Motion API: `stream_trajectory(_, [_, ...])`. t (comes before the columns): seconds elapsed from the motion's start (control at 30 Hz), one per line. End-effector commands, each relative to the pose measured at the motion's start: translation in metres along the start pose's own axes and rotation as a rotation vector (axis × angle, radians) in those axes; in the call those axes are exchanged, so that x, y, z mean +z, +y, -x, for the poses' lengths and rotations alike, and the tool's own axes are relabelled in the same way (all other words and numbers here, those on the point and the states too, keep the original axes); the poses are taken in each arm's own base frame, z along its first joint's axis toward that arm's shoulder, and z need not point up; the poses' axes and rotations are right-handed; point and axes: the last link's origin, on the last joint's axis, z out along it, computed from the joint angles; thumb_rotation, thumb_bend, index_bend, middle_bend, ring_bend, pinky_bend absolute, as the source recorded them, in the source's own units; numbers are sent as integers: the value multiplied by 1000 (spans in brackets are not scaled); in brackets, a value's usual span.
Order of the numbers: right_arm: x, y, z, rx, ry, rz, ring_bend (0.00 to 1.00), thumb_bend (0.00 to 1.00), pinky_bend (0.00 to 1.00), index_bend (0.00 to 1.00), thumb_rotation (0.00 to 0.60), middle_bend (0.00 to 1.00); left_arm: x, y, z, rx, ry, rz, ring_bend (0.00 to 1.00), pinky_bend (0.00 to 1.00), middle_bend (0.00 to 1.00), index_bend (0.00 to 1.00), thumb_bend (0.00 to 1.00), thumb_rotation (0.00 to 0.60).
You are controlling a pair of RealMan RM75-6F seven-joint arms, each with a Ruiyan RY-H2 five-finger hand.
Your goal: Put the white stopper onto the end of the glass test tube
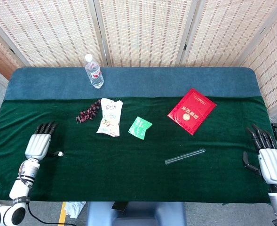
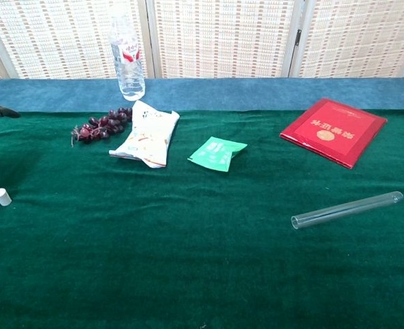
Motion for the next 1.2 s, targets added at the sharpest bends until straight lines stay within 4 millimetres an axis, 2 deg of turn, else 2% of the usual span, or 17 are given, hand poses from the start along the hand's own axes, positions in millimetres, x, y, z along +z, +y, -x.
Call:
stream_trajectory(0.03, [0,0,0,0,-1,1,0,640,0,0,529,0,-4,3,-3,-55,-8,6,0,0,52,7,201,600])
stream_trajectory(0.13, [0,0,0,-1,1,-1,0,639,0,0,529,0,-13,6,-4,-81,-32,31,0,0,53,122,218,600])
stream_trajectory(0.2, [1,0,0,0,3,-3,0,639,0,0,531,0,-20,7,-3,-87,-48,48,0,0,68,260,239,600])
stream_trajectory(0.27, [1,0,0,2,4,-4,0,640,0,0,530,0,-24,8,1,-101,-66,50,0,0,85,339,246,600])
stream_trajectory(0.37, [1,0,2,5,1,-7,0,640,0,0,530,0,-27,9,11,-116,-114,48,0,0,94,401,255,600])
stream_trajectory(0.63, [2,0,1,4,5,-13,0,640,0,0,528,0,-24,6,24,-134,-156,31,0,0,94,414,338,600])
stream_trajectory(1.2, [3,0,3,5,2,-9,0,640,0,0,531,0,-17,-2,30,-108,-175,7,0,0,105,465,400,600])
